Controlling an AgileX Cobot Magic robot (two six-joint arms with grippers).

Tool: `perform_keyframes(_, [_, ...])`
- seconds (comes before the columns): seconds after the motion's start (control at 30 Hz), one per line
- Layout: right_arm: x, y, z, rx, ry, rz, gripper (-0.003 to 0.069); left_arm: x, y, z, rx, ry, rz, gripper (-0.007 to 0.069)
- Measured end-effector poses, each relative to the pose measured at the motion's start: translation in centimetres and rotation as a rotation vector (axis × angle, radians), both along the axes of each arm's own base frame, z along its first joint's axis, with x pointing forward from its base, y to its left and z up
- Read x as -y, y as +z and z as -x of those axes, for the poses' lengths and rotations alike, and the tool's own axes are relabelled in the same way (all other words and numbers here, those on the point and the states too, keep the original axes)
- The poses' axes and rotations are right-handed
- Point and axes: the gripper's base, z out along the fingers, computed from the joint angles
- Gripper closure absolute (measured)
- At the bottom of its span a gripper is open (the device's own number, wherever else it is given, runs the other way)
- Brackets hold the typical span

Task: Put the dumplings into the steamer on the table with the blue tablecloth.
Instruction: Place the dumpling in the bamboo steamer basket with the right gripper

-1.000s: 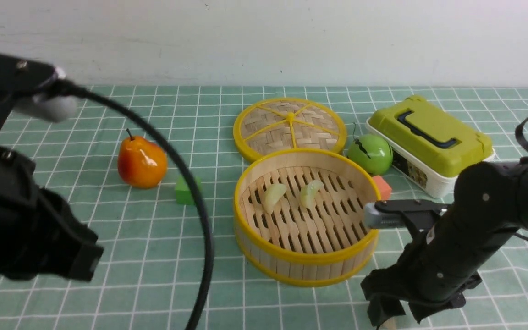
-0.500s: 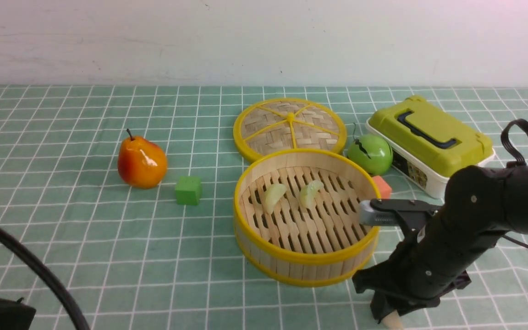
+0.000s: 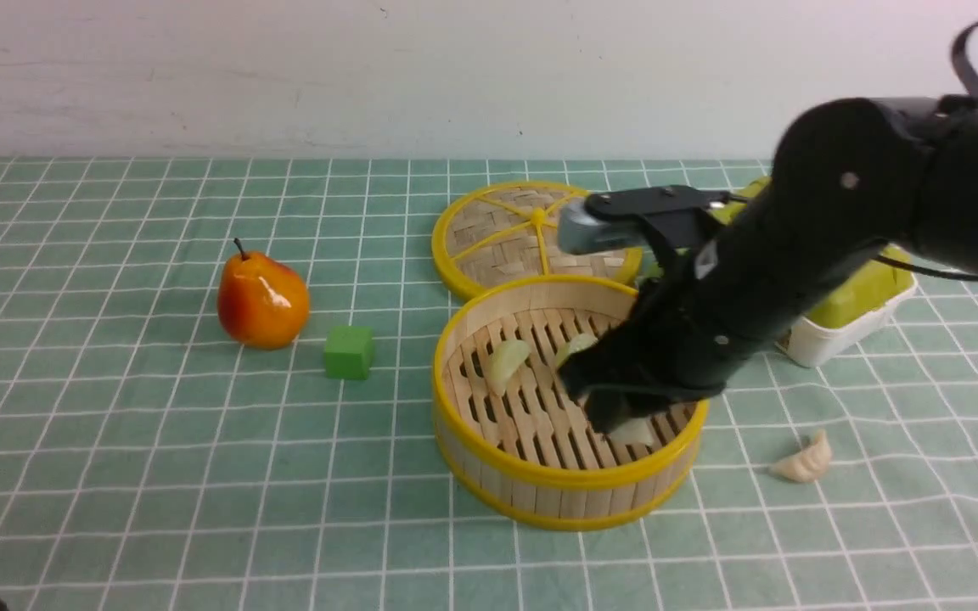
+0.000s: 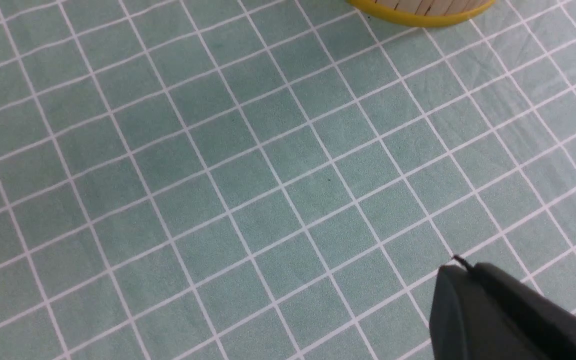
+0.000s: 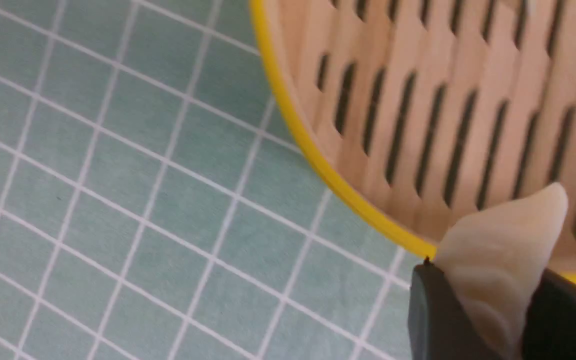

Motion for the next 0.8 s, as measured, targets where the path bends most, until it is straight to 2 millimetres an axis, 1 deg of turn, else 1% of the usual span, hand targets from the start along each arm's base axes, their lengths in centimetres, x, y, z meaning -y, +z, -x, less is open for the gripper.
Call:
perform_keyframes(0.07, [-1.9, -1.0, -0.9, 0.019, 0.041, 0.026, 0.0468, 0.0, 0.0, 0.0, 0.002, 0.0, 0.001, 0.0638])
perform_keyframes(0.13, [-3.2, -2.7, -1.9, 0.026, 0.071, 0.072, 0.0468, 0.0, 0.0, 0.0, 0.002, 0.0, 0.001, 0.0638])
perform_keyframes(0.2, [-3.8, -4.9, -3.1, 0.015, 0.085, 0.13, 0.0468, 0.0, 0.0, 0.0, 0.0, 0.0, 0.0, 0.0638])
perform_keyframes(0.27, [-4.2, -6.5, -4.1, 0.009, 0.084, 0.173, 0.0468, 0.0, 0.0, 0.0, -0.004, 0.0, -0.002, 0.0638])
perform_keyframes(0.3, [-4.2, -7.0, -4.3, 0.002, 0.083, 0.186, 0.0468, 0.0, 0.0, 0.0, -0.005, 0.0, -0.003, 0.0638])
perform_keyframes(0.33, [-4.4, -7.9, -4.9, -0.002, 0.076, 0.204, 0.0468, 0.0, -0.1, 0.1, -0.01, 0.0, -0.006, 0.0638])
perform_keyframes(0.37, [-4.5, -8.2, -5.1, -0.004, 0.072, 0.207, 0.0468, 0.0, -0.1, 0.1, -0.011, 0.0, -0.007, 0.0638])
perform_keyframes(0.43, [-4.7, -8.2, -5.3, -0.004, 0.058, 0.199, 0.044, -0.1, -0.1, 0.1, -0.018, 0.0, -0.011, 0.0638])
perform_keyframes(0.5, [-4.9, -8.3, -5.6, 0.005, 0.042, 0.187, 0.0377, -0.1, -0.2, 0.1, -0.023, 0.0, -0.014, 0.0638])
perform_keyframes(0.53, [-4.9, -8.4, -5.6, 0.005, 0.041, 0.187, 0.0362, -0.1, -0.2, 0.1, -0.024, 0.0, -0.015, 0.0638])
perform_keyframes(0.57, [-4.9, -8.3, -5.7, 0.007, 0.029, 0.182, 0.0295, -0.1, -0.3, 0.1, -0.028, 0.0, -0.017, 0.0638])
perform_keyframes(0.6, [-4.9, -8.1, -5.7, 0.001, 0.02, 0.18, 0.0255, -0.1, -0.4, 0.1, -0.029, 0.0, -0.018, 0.0638])
perform_keyframes(0.7, [-4.7, -7.0, -5.7, -0.041, 0.013, 0.201, 0.0156, -0.1, -0.4, 0.1, -0.032, 0.0, -0.02, 0.0638])
perform_keyframes(0.77, [-4.3, -5.5, -5.2, -0.05, 0.042, 0.236, 0.0118, -0.1, -0.5, 0.1, -0.036, 0.001, -0.023, 0.0638])
perform_keyframes(0.8, [-4.1, -5.2, -5.0, -0.053, 0.055, 0.254, 0.0111, -0.1, -0.5, 0.1, -0.036, 0.001, -0.023, 0.0638])
